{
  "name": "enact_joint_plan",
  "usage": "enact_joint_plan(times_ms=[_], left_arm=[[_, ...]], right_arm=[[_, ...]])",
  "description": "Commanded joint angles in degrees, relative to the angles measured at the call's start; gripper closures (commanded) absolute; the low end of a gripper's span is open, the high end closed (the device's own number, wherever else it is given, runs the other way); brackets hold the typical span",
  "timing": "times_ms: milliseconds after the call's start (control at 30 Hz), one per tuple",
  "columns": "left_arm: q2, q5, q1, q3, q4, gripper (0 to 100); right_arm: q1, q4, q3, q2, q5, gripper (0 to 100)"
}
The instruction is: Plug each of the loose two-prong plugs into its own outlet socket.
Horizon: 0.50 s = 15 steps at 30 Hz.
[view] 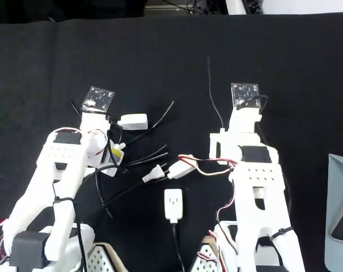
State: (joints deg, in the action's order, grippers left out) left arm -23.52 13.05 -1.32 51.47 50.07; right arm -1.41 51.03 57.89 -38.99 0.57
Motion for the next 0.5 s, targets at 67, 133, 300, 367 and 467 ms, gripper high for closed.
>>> enact_joint_plan(times_ms=[67,133,300,367,467], left_arm=[[-0.79,1.93,3.38,-1.63,0.09,85],[-0.79,2.29,6.11,-1.80,2.73,86],[-0.88,2.29,12.26,-2.59,6.86,91],[-0.88,2.29,13.76,-4.09,7.74,94],[-2.37,2.02,17.01,-7.60,11.69,97]], right_arm=[[-0.26,-1.14,-0.40,-1.45,0.00,98.5],[-0.26,-1.14,-0.40,-1.45,0.00,98.5],[-0.35,-1.14,-0.40,-1.45,0.00,98.5],[-0.62,-1.14,-0.40,-1.45,0.00,98.5],[-0.62,-1.14,-0.48,-1.45,0.18,98.5]])
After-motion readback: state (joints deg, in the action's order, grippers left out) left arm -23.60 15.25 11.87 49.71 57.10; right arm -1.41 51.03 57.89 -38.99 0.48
